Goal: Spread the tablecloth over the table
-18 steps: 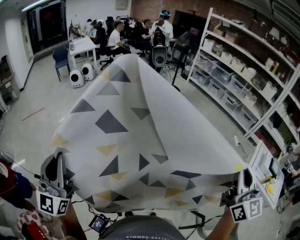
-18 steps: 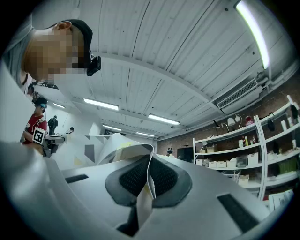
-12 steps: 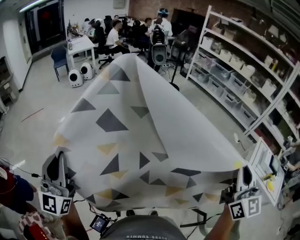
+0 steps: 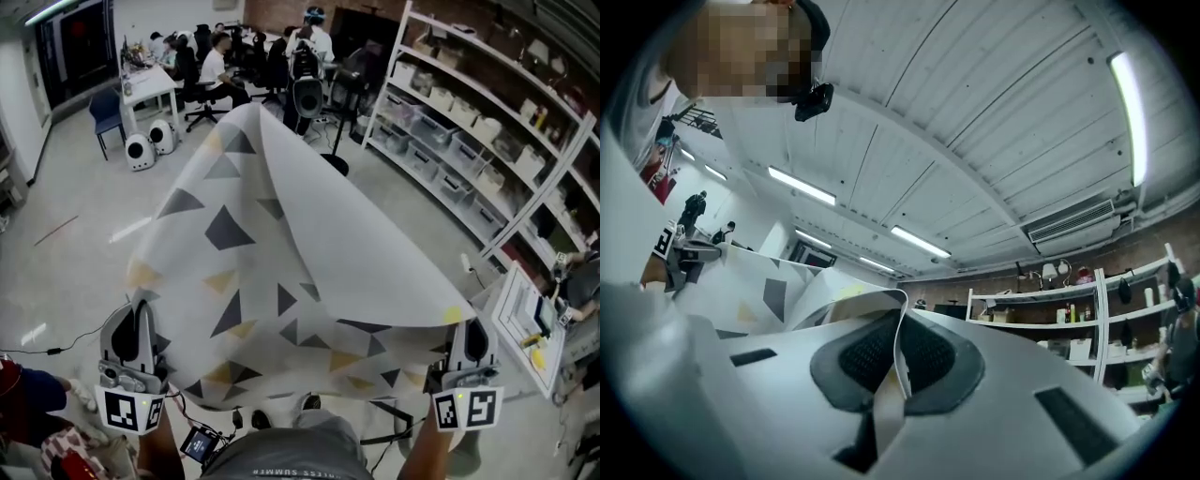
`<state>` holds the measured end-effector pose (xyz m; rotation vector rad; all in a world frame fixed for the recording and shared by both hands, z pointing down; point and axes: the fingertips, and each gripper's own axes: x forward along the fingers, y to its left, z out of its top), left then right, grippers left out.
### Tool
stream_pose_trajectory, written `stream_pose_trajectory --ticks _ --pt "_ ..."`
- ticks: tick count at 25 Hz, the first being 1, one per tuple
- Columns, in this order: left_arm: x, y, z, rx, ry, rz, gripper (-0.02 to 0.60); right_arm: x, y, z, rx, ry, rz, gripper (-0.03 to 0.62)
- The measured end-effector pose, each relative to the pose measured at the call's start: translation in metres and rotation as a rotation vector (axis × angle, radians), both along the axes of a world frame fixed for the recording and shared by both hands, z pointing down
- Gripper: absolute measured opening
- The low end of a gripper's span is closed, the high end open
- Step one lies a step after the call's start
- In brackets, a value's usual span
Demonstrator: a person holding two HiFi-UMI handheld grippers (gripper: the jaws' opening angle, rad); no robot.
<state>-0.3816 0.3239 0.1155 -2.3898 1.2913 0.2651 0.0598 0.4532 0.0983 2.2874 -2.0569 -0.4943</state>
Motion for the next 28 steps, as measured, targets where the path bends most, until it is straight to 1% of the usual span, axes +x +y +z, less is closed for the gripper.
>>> stream_pose_trajectory --ticks 3,5,9,11,17,18,20,21,23,26,28 --pt "0.033 -0.004 0.009 0.007 -0.014 0.006 -0.002 0.021 -0.010 0.010 0.003 0.015 -0.001 0.012" --pt "0.054 -0.004 0.013 0.003 -0.022 0.014 -0.002 0.027 -0.017 0.015 -0.004 0.016 -0.012 0.012" --pt "0.098 0.001 0.011 0.013 -0.054 0.033 -0.002 0.026 -0.030 0.022 -0.016 0.023 -0.067 0.012" --pt "0.121 0.002 0.010 0.016 -0.064 0.039 -0.002 0.028 -0.037 0.029 -0.029 0.011 -0.103 0.012" --pt "0.185 0.003 0.009 0.055 -0.111 0.045 -0.002 0.059 -0.061 0.038 -0.033 -0.023 -0.174 0.012" --pt "0.192 0.002 0.012 0.047 -0.117 0.043 -0.002 0.065 -0.064 0.039 -0.035 -0.024 -0.182 0.012" --pt "0.205 -0.003 0.022 0.005 -0.134 0.029 -0.002 0.075 -0.070 0.042 -0.035 -0.025 -0.198 0.012" --pt "0.212 -0.004 0.022 0.003 -0.135 0.023 -0.002 0.081 -0.073 0.042 -0.033 -0.025 -0.205 0.012" --pt "0.227 -0.006 0.019 0.025 -0.128 0.014 -0.002 0.093 -0.079 0.044 -0.030 -0.026 -0.219 0.012" --pt "0.244 -0.007 0.023 0.012 -0.144 -0.004 -0.002 0.103 -0.085 0.047 -0.032 -0.029 -0.247 0.012" --pt "0.249 -0.007 0.028 -0.008 -0.156 -0.013 -0.002 0.106 -0.088 0.048 -0.029 -0.024 -0.261 0.012"
